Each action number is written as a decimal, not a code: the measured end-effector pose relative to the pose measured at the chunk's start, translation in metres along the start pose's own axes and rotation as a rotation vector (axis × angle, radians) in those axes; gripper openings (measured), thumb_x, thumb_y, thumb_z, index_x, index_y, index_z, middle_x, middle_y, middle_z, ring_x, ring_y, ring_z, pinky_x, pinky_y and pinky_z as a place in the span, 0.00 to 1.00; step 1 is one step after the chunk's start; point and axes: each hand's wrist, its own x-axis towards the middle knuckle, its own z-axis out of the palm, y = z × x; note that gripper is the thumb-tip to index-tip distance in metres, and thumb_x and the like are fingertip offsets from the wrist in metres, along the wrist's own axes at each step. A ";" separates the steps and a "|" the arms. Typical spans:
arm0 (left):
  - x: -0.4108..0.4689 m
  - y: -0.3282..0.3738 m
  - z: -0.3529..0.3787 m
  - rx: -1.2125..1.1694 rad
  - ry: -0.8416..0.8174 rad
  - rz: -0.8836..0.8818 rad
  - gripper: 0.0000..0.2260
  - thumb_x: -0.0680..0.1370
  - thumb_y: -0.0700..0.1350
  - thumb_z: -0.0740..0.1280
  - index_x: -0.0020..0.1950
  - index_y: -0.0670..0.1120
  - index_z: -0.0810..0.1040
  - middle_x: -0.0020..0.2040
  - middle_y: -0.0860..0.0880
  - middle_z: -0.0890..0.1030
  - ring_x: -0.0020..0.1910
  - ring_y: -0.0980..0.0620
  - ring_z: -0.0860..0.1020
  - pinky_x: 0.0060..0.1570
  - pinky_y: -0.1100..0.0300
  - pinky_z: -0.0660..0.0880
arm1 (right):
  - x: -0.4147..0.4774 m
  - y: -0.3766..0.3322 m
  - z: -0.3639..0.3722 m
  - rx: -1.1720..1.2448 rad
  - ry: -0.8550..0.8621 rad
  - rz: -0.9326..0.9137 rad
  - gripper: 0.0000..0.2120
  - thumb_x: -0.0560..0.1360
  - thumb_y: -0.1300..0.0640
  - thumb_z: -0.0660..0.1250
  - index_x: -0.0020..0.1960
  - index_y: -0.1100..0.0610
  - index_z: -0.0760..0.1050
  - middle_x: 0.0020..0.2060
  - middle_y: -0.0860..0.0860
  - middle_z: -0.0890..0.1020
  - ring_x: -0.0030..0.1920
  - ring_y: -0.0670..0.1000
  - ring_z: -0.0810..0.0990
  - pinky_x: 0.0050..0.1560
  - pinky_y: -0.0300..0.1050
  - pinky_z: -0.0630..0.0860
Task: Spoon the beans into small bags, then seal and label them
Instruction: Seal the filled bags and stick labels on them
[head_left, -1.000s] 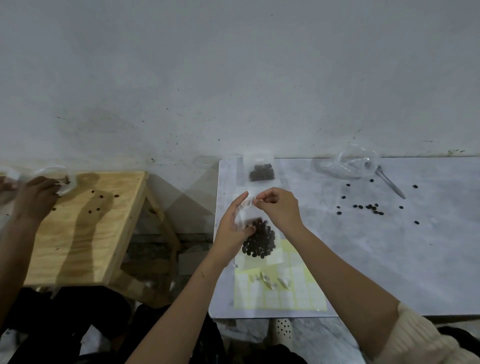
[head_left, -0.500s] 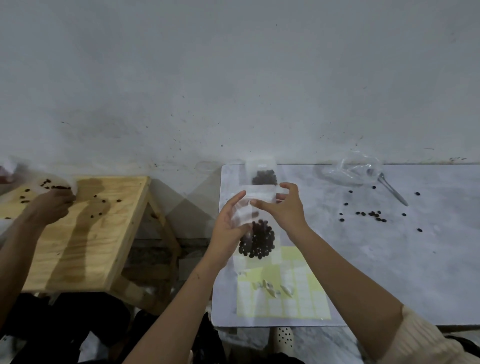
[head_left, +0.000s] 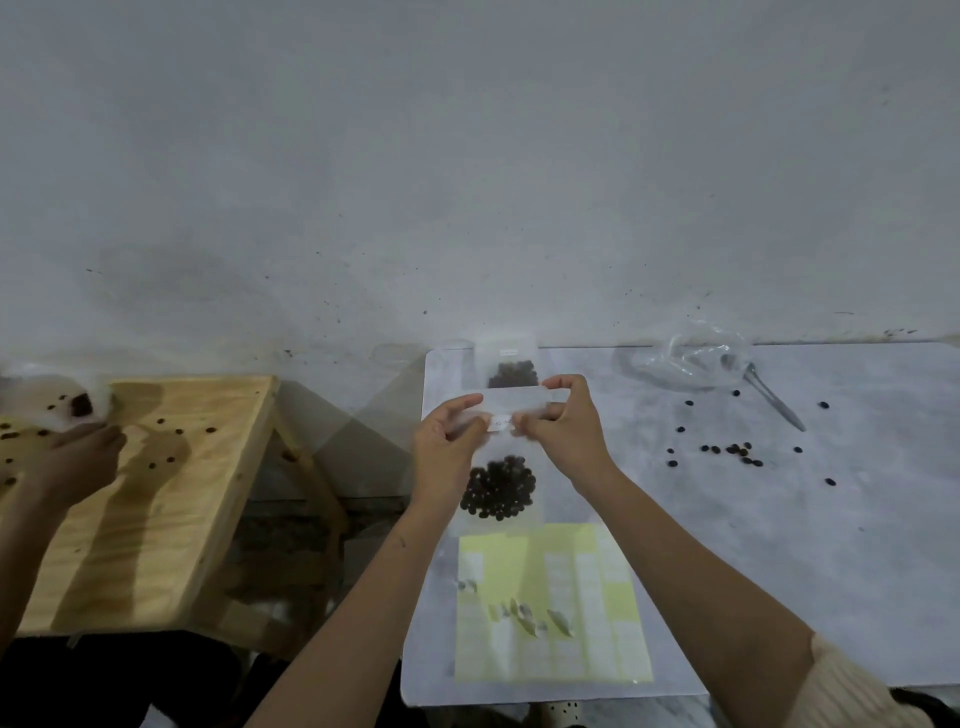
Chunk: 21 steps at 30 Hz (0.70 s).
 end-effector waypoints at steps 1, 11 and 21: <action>0.004 -0.002 0.002 0.003 -0.007 -0.003 0.11 0.74 0.33 0.68 0.52 0.47 0.80 0.40 0.47 0.83 0.38 0.55 0.80 0.44 0.63 0.79 | 0.004 0.002 -0.002 -0.001 0.008 0.000 0.22 0.69 0.66 0.71 0.56 0.53 0.64 0.43 0.64 0.82 0.44 0.56 0.82 0.49 0.49 0.78; 0.071 -0.009 0.037 -0.074 0.045 -0.099 0.12 0.78 0.34 0.63 0.57 0.47 0.75 0.48 0.42 0.80 0.49 0.46 0.80 0.46 0.58 0.80 | 0.057 0.029 -0.028 0.031 -0.108 0.035 0.17 0.71 0.69 0.65 0.53 0.51 0.68 0.43 0.53 0.79 0.43 0.53 0.80 0.45 0.52 0.79; 0.134 -0.052 0.074 0.482 0.097 -0.135 0.24 0.78 0.39 0.64 0.73 0.46 0.63 0.68 0.48 0.70 0.66 0.51 0.70 0.64 0.56 0.68 | 0.153 0.061 -0.028 -0.023 0.114 -0.021 0.08 0.73 0.65 0.69 0.49 0.59 0.73 0.41 0.49 0.79 0.40 0.43 0.80 0.39 0.28 0.75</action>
